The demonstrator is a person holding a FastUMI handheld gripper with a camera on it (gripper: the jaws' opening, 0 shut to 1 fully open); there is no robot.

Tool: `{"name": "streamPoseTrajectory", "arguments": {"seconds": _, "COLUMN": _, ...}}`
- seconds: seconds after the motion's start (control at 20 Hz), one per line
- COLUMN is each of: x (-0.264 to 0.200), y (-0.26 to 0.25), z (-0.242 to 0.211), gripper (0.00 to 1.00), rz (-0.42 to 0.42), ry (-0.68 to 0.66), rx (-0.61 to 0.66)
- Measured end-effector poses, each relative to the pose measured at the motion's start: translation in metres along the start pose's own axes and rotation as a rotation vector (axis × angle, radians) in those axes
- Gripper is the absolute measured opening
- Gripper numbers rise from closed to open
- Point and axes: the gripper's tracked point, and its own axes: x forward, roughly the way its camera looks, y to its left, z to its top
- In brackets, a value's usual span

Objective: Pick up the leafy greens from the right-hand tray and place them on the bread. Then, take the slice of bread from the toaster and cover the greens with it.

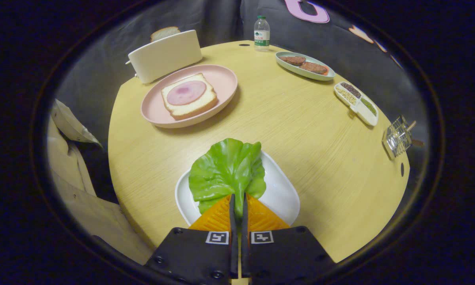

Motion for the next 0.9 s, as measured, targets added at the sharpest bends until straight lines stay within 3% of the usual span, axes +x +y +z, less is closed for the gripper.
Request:
{"name": "streamPoseTrajectory", "arguments": {"seconds": 0.1, "x": -0.005, "y": 0.007, "z": 0.005, "gripper": 0.04, "rz": 0.002, "ry": -0.017, "rx": -0.019}}
{"name": "streamPoseTrajectory", "arguments": {"seconds": 0.6, "x": -0.041, "y": 0.026, "z": 0.074, "gripper": 0.04, "rz": -0.053, "ry": -0.123, "rx": -0.004}}
{"name": "streamPoseTrajectory", "arguments": {"seconds": 0.9, "x": -0.038, "y": 0.051, "z": 0.116, "gripper": 0.04, "rz": -0.034, "ry": -0.143, "rx": -0.054}}
